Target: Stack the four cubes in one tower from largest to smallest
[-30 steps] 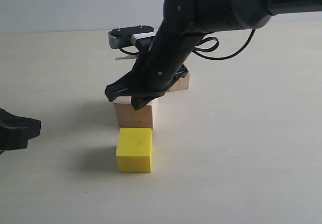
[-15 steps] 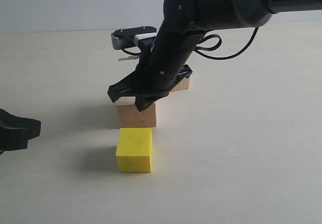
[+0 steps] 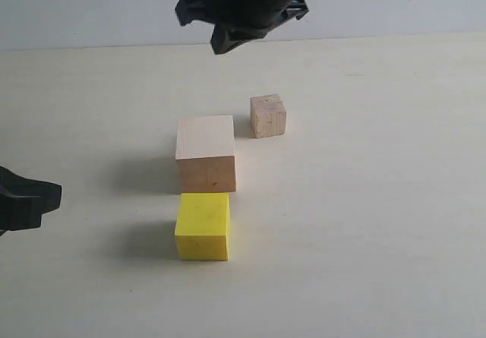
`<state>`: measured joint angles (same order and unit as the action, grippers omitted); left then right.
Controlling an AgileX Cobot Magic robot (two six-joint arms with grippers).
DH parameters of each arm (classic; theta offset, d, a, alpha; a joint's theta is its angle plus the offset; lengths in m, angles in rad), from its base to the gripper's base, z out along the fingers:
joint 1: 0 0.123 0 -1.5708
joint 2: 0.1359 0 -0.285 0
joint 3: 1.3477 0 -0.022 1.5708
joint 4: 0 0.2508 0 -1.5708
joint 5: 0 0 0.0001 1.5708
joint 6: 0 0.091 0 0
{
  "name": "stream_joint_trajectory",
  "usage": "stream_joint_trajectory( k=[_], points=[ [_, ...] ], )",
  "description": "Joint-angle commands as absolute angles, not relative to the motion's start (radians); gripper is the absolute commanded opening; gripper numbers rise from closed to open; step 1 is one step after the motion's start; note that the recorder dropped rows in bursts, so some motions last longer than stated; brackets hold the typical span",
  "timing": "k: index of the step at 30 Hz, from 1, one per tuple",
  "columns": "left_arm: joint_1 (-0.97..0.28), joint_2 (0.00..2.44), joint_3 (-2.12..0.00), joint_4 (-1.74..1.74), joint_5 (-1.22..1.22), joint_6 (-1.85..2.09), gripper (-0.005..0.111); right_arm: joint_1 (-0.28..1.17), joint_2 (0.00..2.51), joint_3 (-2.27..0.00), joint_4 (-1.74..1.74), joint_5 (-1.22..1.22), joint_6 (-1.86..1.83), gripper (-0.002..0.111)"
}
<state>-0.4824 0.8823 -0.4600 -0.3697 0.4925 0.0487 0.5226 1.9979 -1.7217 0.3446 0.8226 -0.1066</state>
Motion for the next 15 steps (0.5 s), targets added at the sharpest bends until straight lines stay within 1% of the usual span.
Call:
stream_joint_trajectory(
  k=[1, 7, 12, 15],
  points=[
    [-0.488, 0.884, -0.465, -0.368, 0.491, 0.073, 0.000, 0.470, 2.100, -1.853, 0.336, 0.952, -0.102, 0.000],
    [-0.488, 0.888, -0.465, -0.352, 0.489, 0.071, 0.000, 0.463, 2.178, -1.924, 0.329, 0.981, -0.104, 0.000],
    [-0.488, 0.944, -0.465, -0.372, 0.442, 0.043, 0.000, 0.443, 2.212, -1.942, 0.309, 0.994, -0.143, 0.000],
    [-0.488, 0.971, -0.465, -0.422, 0.414, 0.045, 0.000, 0.418, 2.229, -1.942, 0.314, 1.047, -0.177, 0.000]
  ],
)
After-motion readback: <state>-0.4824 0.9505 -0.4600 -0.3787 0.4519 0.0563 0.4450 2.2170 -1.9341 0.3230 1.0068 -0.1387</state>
